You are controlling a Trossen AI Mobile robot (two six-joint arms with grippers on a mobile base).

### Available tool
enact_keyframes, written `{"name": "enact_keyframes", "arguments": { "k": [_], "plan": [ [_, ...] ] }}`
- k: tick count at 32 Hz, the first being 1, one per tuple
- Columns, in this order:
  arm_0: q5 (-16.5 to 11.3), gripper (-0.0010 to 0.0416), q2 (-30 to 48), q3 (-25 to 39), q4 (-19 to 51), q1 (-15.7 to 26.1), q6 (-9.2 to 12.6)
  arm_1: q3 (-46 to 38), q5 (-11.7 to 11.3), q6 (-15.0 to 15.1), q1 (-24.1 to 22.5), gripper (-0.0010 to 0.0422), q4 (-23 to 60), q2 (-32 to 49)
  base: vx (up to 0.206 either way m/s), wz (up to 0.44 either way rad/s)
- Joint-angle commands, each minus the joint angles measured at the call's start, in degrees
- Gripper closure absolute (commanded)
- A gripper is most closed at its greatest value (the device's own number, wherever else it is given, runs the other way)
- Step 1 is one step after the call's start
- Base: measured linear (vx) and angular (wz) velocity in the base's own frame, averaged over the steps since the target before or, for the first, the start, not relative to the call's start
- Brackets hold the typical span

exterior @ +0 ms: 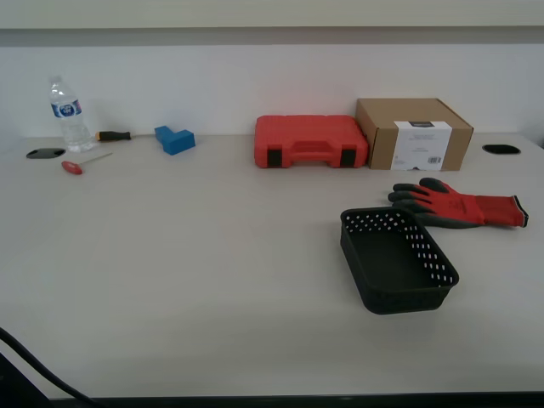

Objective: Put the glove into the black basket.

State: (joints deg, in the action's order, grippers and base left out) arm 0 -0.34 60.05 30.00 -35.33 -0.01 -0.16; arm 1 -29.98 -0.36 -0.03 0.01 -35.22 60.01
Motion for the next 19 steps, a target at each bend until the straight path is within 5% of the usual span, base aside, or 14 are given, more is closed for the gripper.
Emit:
{"name": "enact_keyframes", "arguments": {
  "k": [1,19],
  "plan": [
    [0.0,0.0405,0.0,0.0,-0.2,0.0,0.1,0.0,0.0,0.1,0.0,0.0412,-0.2,0.0,0.000,0.000],
    [0.0,0.0405,0.0,0.0,-0.2,0.0,0.1,0.0,0.0,0.1,0.0,0.0412,-0.2,0.0,0.000,0.000]
  ]
}}
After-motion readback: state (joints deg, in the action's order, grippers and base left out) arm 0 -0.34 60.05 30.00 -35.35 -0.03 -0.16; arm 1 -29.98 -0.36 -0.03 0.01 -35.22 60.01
